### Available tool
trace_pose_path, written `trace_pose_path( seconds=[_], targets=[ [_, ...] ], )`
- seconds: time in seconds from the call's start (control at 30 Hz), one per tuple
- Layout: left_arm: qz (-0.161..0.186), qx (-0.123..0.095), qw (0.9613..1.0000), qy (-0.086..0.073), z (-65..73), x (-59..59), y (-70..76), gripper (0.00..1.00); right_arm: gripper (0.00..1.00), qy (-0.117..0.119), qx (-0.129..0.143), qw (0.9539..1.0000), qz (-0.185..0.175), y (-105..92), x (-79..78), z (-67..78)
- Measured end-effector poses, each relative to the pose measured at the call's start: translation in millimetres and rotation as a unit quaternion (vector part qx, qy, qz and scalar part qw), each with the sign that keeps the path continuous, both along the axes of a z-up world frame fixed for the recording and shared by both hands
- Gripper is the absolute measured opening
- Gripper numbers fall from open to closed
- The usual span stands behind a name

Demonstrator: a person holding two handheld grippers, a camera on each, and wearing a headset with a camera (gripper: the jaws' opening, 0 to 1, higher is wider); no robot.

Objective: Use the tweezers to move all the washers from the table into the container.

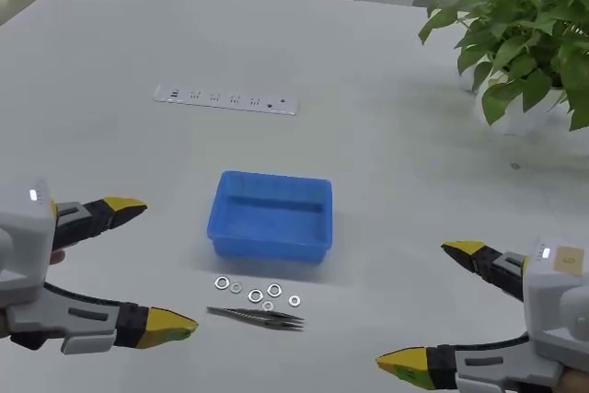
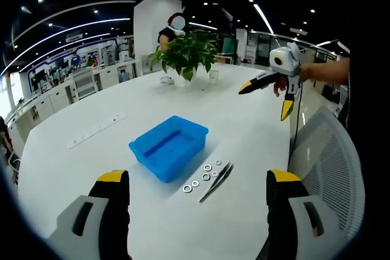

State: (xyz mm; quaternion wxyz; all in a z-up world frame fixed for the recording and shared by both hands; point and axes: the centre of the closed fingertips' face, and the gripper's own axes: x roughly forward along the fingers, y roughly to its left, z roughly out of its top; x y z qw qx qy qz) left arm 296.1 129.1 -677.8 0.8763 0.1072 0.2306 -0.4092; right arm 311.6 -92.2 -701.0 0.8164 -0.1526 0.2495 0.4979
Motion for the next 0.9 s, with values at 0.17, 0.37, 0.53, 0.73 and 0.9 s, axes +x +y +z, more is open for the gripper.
trace_pose_path(
  seconds=[0.17, 0.37, 0.53, 0.73, 0.9],
  targets=[
    [-0.002, 0.002, 1.0, 0.0, -0.6, 0.9, 0.0, 0.99, 1.0, 0.0, -0.001, 1.0, 0.001, 0.0, 0.0, -0.2],
    [-0.003, 0.001, 1.0, 0.002, -0.7, 1.6, -0.6, 0.99, 0.99, 0.001, -0.001, 1.0, 0.001, -0.4, -0.2, -0.3],
    [-0.003, 0.002, 1.0, 0.002, -0.7, 2.7, -0.6, 0.99, 0.99, 0.002, -0.001, 1.0, 0.001, -0.5, 1.0, 0.1],
    [-0.004, 0.003, 1.0, 0.002, -1.2, 4.9, 0.0, 0.99, 0.99, 0.0, -0.001, 1.0, 0.002, -0.2, 3.0, 0.7],
    [-0.007, 0.006, 1.0, 0.002, -1.8, 6.6, 0.4, 0.99, 0.97, -0.003, -0.005, 1.0, 0.006, 0.0, 6.0, 0.4]
  ],
)
